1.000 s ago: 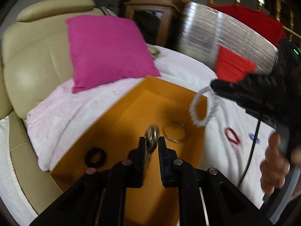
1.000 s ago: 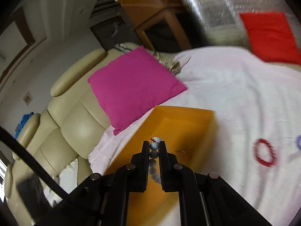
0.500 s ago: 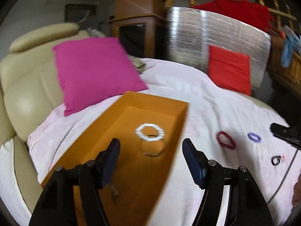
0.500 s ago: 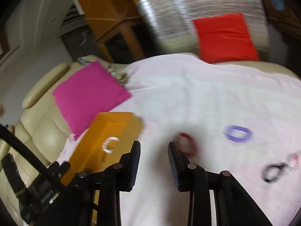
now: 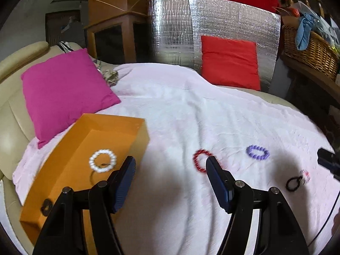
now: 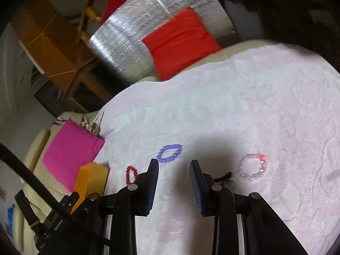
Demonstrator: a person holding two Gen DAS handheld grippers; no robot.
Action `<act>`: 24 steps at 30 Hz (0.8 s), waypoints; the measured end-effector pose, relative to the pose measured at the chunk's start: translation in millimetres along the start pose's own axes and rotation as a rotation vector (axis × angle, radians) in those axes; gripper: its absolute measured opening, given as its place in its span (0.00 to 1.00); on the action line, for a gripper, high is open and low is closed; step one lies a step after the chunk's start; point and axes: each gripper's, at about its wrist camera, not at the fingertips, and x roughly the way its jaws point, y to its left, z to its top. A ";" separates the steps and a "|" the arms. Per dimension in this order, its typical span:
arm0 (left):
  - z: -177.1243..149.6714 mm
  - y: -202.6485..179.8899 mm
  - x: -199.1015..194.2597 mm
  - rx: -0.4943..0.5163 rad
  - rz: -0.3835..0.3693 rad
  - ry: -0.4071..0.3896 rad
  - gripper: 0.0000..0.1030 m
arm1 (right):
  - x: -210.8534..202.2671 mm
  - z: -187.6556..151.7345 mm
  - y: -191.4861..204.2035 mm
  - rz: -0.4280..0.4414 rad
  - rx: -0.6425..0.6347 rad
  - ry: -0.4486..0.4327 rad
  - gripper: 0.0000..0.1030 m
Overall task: Organize jewelry
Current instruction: 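Move both tools back over the remaining jewelry on the bedspread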
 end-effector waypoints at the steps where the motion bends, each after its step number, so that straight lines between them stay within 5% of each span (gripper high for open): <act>1: 1.2 -3.9 4.2 -0.001 -0.007 0.005 0.67 | -2.5 0.4 -3.0 -0.005 -0.001 -0.003 0.33; 10: -2.4 -9.4 38.0 -0.022 -0.036 0.108 0.67 | -4.0 -1.7 -20.2 -0.021 -0.002 0.046 0.33; 15: -5.6 -17.2 45.1 0.050 -0.020 0.114 0.67 | -2.4 0.5 -36.9 -0.031 0.042 0.071 0.33; 24: -17.0 -51.4 43.5 0.157 -0.137 0.142 0.67 | -13.0 3.3 -86.6 -0.127 0.144 0.082 0.33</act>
